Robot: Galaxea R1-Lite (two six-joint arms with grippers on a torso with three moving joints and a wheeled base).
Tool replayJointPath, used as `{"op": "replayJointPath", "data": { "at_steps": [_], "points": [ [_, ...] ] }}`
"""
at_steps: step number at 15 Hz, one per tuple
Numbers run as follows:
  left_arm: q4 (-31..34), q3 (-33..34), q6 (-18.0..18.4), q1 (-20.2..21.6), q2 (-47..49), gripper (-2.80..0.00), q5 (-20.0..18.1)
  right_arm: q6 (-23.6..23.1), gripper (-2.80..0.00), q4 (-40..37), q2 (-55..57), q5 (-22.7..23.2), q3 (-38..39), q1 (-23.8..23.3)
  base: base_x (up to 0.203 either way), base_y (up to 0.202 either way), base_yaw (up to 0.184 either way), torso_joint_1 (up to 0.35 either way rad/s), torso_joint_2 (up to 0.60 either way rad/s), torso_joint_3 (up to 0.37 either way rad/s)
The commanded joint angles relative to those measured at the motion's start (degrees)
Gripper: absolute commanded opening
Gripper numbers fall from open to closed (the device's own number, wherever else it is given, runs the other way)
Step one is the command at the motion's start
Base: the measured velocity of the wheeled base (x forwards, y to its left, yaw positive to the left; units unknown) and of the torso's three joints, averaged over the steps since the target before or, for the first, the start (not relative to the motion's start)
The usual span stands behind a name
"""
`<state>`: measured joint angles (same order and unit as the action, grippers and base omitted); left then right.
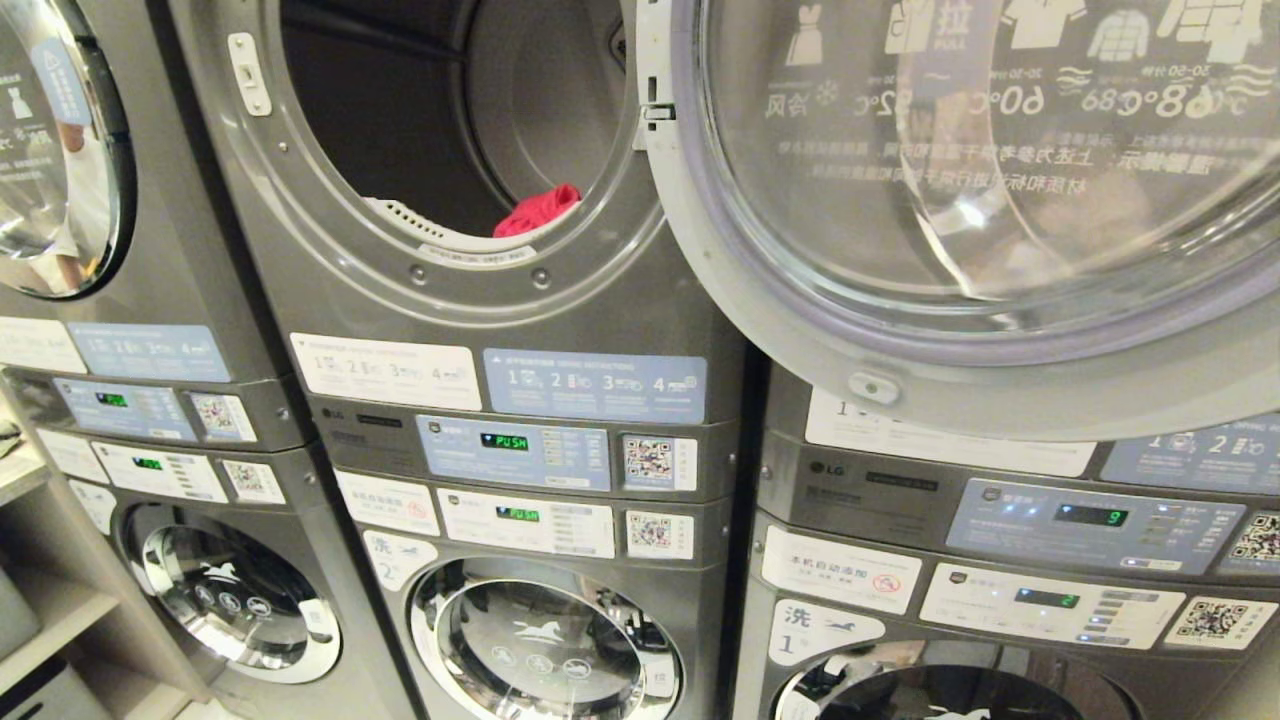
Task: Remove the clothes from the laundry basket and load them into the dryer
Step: Close the dryer
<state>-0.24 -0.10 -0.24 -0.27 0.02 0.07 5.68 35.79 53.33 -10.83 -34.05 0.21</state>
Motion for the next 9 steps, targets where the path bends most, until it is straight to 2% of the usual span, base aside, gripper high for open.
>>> {"op": "replayJointPath", "data": {
  "at_steps": [1, 7, 9],
  "points": [
    [0.0, 0.0, 0.0, 0.0, -0.1, -2.8, 0.0, 0.4, -2.8, 0.8, -0.3, 4.1, 0.5, 0.1, 0.0, 0.0, 0.0, 0.0, 0.0, 0.0],
    [0.0, 0.0, 0.0, 0.0, -0.1, -2.8, 0.0, 0.4, -2.8, 1.0, -8.3, 20.0, 5.9, 0.2, 0.0, 0.0, 0.0, 0.0, 0.0, 0.0],
    [0.0, 0.0, 0.0, 0.0, -0.1, -2.8, 0.0, 0.4, -2.8, 0.8, -11.9, 28.1, 8.3, 0.2, 0.0, 0.0, 0.0, 0.0, 0.0, 0.0]
  ]
}}
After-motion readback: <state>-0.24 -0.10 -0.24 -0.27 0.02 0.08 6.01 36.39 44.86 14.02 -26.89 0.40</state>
